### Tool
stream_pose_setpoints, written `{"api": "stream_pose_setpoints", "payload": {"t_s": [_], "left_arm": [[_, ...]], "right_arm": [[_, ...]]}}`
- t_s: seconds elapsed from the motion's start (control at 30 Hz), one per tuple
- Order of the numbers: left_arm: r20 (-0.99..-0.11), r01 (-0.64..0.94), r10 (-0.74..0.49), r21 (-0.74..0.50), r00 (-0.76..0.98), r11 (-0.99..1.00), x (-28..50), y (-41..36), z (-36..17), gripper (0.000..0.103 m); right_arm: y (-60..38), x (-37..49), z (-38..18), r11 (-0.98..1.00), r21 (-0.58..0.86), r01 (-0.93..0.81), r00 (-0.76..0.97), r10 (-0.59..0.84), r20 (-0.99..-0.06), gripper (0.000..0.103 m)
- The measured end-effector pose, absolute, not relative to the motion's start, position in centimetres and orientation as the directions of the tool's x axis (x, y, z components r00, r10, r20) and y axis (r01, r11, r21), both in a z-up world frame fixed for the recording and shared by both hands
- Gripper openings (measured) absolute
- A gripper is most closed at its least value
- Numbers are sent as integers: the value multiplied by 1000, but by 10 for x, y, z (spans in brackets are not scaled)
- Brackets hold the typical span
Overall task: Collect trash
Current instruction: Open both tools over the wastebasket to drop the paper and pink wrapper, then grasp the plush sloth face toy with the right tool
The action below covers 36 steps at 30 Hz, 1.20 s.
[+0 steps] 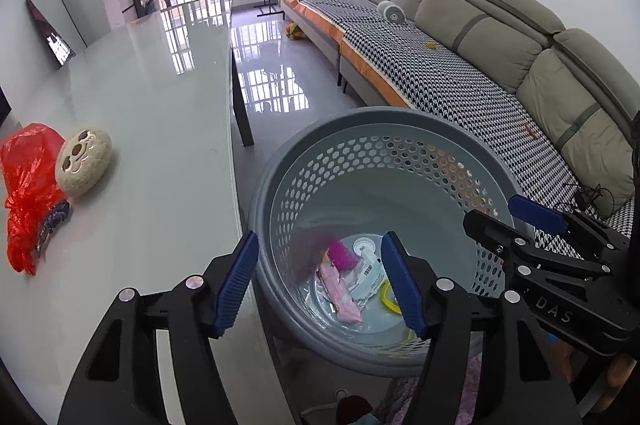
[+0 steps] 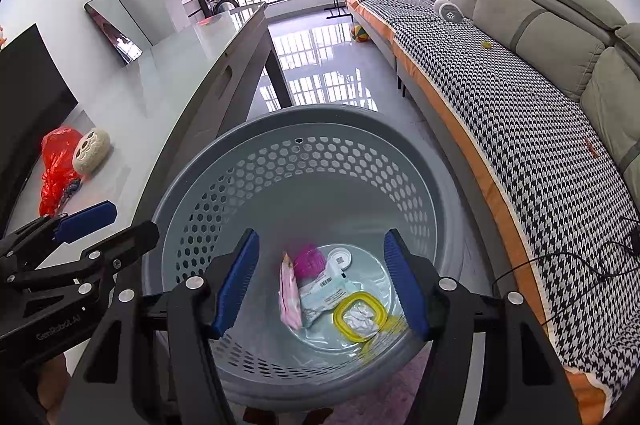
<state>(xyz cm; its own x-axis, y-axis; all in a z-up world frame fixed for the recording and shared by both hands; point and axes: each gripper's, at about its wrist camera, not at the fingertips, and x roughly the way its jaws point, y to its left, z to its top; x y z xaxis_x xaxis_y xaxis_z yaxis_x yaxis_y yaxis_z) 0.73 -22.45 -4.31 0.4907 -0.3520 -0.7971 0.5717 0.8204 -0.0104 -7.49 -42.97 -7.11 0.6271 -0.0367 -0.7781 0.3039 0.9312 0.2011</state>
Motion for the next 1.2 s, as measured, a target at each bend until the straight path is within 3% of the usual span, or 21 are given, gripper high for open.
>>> {"api": "stream_pose_setpoints", "payload": {"t_s": [0.27,0.33,0.8,1.2], "left_arm": [[-774,554,-357,-9,524,833,4,-213,-34,85],[-769,542,-354,-12,532,840,4,-210,-32,96],[-722,456,-317,-2,615,890,4,-165,-10,97],[-699,294,-216,-8,682,956,20,-86,8,97]], "right_arm": [[-427,-81,-68,930,208,304,639,-37,-768,68],[-426,-82,-67,931,207,302,641,-37,-767,68],[-398,-85,-48,948,215,234,696,-10,-718,77],[-333,-46,-23,976,195,93,709,73,-701,81]]}}
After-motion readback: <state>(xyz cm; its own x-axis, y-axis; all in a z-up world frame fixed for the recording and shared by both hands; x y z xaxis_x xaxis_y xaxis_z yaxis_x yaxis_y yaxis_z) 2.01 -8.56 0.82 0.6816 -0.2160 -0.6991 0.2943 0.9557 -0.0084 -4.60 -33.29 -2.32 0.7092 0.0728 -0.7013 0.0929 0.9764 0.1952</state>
